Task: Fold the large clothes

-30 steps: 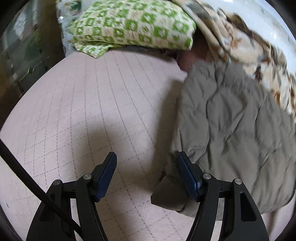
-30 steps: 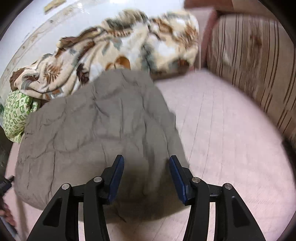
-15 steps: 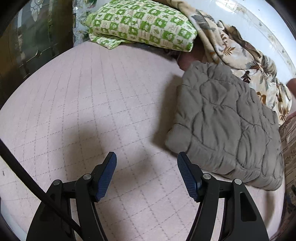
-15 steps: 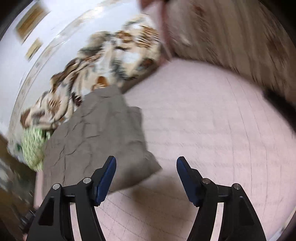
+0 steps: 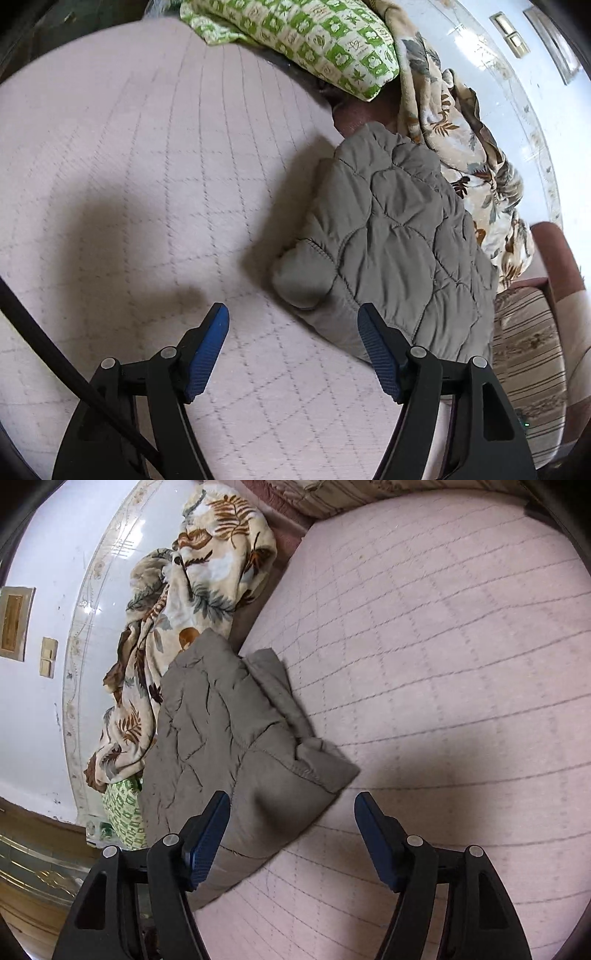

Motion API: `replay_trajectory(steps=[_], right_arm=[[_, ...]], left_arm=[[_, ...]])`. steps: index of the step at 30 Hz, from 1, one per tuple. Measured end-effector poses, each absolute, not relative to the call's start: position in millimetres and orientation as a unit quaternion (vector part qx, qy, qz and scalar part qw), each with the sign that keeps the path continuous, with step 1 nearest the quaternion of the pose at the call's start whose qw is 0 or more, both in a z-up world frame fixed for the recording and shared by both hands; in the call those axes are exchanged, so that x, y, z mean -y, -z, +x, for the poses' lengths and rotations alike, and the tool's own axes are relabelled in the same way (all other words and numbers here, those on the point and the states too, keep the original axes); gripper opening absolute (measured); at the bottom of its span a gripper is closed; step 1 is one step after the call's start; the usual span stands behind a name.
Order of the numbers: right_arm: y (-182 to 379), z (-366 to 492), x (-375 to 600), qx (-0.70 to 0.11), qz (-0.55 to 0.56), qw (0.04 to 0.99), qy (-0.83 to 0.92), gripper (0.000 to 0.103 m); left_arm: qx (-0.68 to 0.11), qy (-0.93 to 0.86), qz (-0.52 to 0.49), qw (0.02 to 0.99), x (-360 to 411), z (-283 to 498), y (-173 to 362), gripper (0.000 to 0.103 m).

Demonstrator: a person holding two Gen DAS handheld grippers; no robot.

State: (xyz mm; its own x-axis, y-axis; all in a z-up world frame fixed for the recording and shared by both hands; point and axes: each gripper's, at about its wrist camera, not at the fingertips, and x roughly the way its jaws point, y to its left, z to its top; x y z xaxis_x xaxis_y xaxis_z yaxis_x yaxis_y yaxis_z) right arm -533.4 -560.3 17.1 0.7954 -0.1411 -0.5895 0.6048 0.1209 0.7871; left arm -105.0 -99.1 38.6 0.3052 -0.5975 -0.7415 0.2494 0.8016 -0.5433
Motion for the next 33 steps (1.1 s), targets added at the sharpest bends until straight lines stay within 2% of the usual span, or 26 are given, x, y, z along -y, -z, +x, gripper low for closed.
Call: replay_trajectory(steps=[7,11,19,21,24,26,27,30,33], right_arm=[[0.8,-511.0,556.8,-0.181,0.640,0.703,0.250,0.075],[3.9,-500.2,558.5,-0.178,0.641,0.701,0.257,0.081],[15.2,-491.4,567.3,-0.154,0.657,0.687,0.268,0.085],[16.4,-487.8,569.7,-0.147,0.657,0.688,0.271,0.086],[16.6,-479.6,572.6,-0.149,0.647,0.695,0.275,0.086],[15.3,-475.6,573.0,-0.155,0.636,0.702,0.280,0.084],[14.7,-474.8,572.7,-0.156,0.632,0.705,0.282,0.077],[8.9,-470.7,573.6,-0.174,0.606,0.722,0.285,0.058],[-12.0,-457.3,568.8,-0.218,0.535,0.757,0.305,0.047]], left_arm=[[-0.530,0.269,-0.187,0.782,105.4,-99.4,-29.8,0.073],[-0.527,0.270,-0.201,0.781,106.7,-94.2,-25.1,0.073],[-0.535,0.289,-0.289,0.739,115.0,-78.0,0.4,0.073],[-0.537,0.292,-0.299,0.732,120.1,-74.0,6.8,0.078],[-0.529,0.293,-0.296,0.739,127.4,-69.7,7.7,0.078],[-0.524,0.288,-0.281,0.751,132.4,-68.9,3.4,0.077],[-0.522,0.286,-0.263,0.760,136.0,-69.0,0.1,0.067],[-0.502,0.290,-0.200,0.790,147.1,-73.4,-15.2,0.049],[-0.480,0.278,-0.126,0.822,161.6,-81.2,-28.3,0.044]])
